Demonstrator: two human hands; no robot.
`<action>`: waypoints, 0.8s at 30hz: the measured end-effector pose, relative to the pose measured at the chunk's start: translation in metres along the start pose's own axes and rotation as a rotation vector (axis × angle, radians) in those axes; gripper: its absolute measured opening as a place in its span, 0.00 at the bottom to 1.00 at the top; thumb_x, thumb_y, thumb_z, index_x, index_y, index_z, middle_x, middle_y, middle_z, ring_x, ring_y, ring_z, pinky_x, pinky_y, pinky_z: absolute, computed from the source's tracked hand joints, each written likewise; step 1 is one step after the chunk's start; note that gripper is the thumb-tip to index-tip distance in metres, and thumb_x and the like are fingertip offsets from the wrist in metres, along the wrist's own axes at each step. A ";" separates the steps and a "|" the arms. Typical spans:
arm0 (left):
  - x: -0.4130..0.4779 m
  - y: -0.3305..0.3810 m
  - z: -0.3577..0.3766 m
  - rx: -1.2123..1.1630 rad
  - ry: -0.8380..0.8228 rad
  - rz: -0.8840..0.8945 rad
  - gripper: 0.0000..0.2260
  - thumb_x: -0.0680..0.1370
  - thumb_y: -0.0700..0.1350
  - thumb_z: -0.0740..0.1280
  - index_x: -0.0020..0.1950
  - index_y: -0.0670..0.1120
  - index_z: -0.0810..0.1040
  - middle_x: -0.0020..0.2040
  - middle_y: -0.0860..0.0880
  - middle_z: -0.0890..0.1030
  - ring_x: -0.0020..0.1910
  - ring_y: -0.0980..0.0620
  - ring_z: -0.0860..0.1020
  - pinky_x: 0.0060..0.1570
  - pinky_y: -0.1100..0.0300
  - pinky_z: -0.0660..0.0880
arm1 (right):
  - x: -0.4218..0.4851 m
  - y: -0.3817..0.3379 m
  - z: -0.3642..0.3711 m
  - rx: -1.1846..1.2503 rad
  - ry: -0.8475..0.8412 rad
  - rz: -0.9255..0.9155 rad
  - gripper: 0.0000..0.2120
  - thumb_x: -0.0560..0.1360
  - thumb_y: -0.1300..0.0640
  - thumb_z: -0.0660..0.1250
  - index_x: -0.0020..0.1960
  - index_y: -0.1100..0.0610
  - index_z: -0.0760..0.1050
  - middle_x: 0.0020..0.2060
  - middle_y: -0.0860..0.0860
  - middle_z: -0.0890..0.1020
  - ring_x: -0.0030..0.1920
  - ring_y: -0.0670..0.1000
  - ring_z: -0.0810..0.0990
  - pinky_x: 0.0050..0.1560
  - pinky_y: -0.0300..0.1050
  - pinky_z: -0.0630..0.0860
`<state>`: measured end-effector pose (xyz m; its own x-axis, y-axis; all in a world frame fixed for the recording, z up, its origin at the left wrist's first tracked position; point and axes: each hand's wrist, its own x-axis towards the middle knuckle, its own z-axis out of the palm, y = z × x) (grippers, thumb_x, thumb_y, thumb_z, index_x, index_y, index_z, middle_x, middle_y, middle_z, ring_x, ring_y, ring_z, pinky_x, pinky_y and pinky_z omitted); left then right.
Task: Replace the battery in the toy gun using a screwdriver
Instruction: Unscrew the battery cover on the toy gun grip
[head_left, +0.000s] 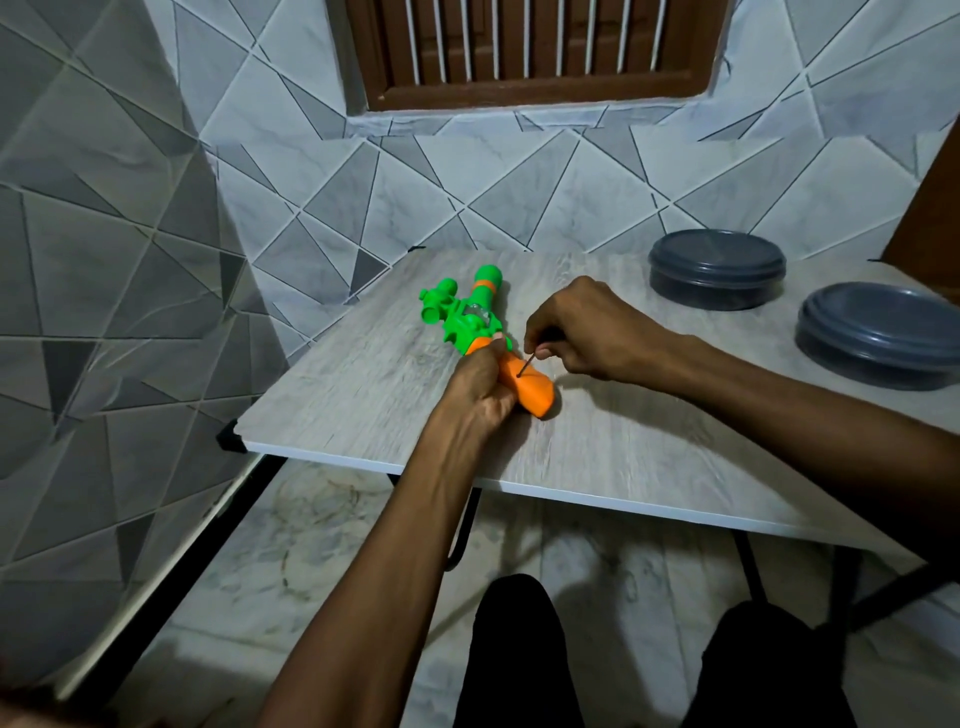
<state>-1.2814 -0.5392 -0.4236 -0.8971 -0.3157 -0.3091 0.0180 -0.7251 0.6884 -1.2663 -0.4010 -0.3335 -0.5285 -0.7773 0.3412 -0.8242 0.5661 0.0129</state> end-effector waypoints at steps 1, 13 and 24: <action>-0.002 0.001 0.001 0.015 0.005 -0.001 0.05 0.81 0.36 0.60 0.49 0.42 0.75 0.49 0.41 0.75 0.45 0.46 0.74 0.57 0.50 0.70 | 0.001 0.000 -0.002 0.018 -0.004 0.004 0.07 0.69 0.62 0.72 0.44 0.53 0.85 0.38 0.50 0.86 0.42 0.52 0.83 0.44 0.49 0.79; -0.013 0.001 0.001 0.015 -0.082 -0.049 0.07 0.82 0.36 0.56 0.51 0.41 0.73 0.44 0.43 0.77 0.42 0.48 0.76 0.55 0.49 0.73 | 0.006 -0.002 0.022 -0.075 -0.063 0.027 0.08 0.77 0.56 0.59 0.55 0.57 0.70 0.46 0.60 0.79 0.46 0.64 0.78 0.41 0.54 0.73; -0.017 0.003 -0.003 0.053 -0.147 -0.037 0.11 0.83 0.35 0.53 0.53 0.42 0.74 0.36 0.43 0.82 0.36 0.49 0.80 0.42 0.55 0.77 | 0.018 -0.002 0.023 0.230 -0.061 0.099 0.08 0.72 0.60 0.67 0.52 0.54 0.75 0.45 0.56 0.82 0.48 0.58 0.80 0.48 0.54 0.77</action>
<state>-1.2651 -0.5378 -0.4180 -0.9518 -0.1937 -0.2380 -0.0359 -0.7002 0.7131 -1.2788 -0.4219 -0.3488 -0.6142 -0.7404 0.2730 -0.7889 0.5681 -0.2342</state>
